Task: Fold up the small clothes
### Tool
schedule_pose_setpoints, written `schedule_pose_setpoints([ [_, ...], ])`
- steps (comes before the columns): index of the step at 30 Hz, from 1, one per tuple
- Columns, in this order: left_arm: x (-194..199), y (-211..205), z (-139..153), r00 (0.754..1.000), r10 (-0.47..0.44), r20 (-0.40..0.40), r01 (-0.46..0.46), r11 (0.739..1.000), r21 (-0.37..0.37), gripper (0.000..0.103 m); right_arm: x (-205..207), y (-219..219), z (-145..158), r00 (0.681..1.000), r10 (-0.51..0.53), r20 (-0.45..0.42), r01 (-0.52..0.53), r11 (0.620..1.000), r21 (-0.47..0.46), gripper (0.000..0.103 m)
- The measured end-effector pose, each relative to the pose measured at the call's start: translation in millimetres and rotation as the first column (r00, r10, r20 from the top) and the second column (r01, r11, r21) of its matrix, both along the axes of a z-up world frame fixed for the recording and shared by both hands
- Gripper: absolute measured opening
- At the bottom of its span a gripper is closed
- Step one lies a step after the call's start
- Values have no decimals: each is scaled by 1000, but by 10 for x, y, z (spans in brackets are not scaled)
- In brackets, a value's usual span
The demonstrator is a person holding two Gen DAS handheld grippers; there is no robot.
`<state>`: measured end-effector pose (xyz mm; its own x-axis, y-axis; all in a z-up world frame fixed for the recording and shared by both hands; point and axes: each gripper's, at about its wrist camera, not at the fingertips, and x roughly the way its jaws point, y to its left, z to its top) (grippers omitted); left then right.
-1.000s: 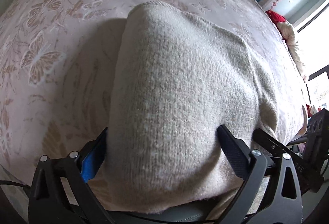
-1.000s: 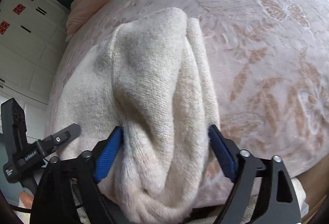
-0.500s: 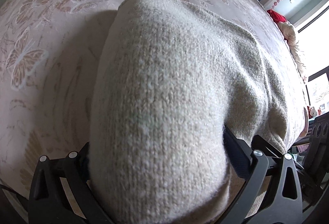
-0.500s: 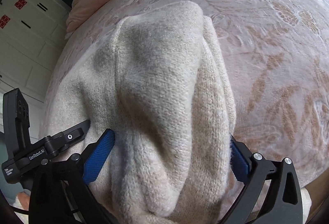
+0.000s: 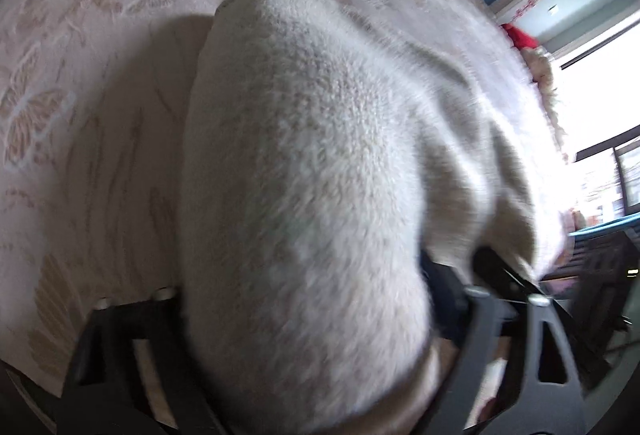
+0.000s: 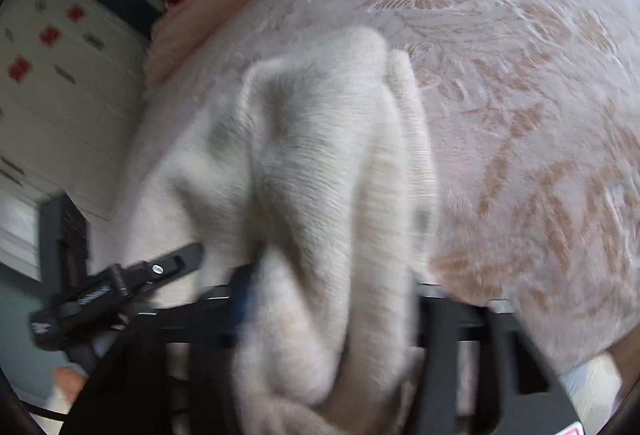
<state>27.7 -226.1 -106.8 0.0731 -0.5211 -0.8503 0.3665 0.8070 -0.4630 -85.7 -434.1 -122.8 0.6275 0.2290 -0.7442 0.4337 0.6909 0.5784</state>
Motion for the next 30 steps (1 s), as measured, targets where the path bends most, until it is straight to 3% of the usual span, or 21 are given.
schedule_pose_setpoints([
  [3,-34,118,215,998,-25,-63,18,994,-105,54,-148,-26,212,998,-12,55,9,999,52,34],
  [6,-149,183,453,994,-55,-91,37,981,-189,51,-315,7,544,994,-7,111,3,999,39,32],
  [9,-307,196,774,993,-99,-64,80,963,-257,50,-504,59,937,985,-4,174,1,1000,17,31],
  [13,-540,207,1346,987,-157,31,157,923,-350,50,-735,122,1534,963,7,268,8,998,-54,31],
  [17,-673,317,2046,965,-160,209,236,875,-422,50,-863,304,2264,915,46,400,24,986,-168,31],
  [20,-677,561,2578,934,-126,336,280,839,-466,51,-848,491,2782,859,104,502,19,972,-234,31],
  [23,-571,867,2954,900,-82,428,302,825,-477,52,-685,712,3150,799,174,575,0,957,-289,33],
  [25,-434,1059,3058,884,-39,466,278,845,-457,56,-531,828,3191,783,216,583,-17,945,-327,39],
  [27,-218,1278,2981,869,26,495,212,882,-420,67,-217,931,3010,786,244,567,-55,943,-330,59],
  [28,-143,1361,2897,867,50,495,178,898,-402,72,-56,963,2852,800,257,543,-78,941,-330,63],
  [29,22,1470,2703,868,80,489,121,923,-365,87,169,986,2534,833,247,496,-88,943,-321,70],
  [30,160,1565,2492,872,113,476,57,943,-328,94,265,996,2321,856,236,461,-92,945,-314,72],
])
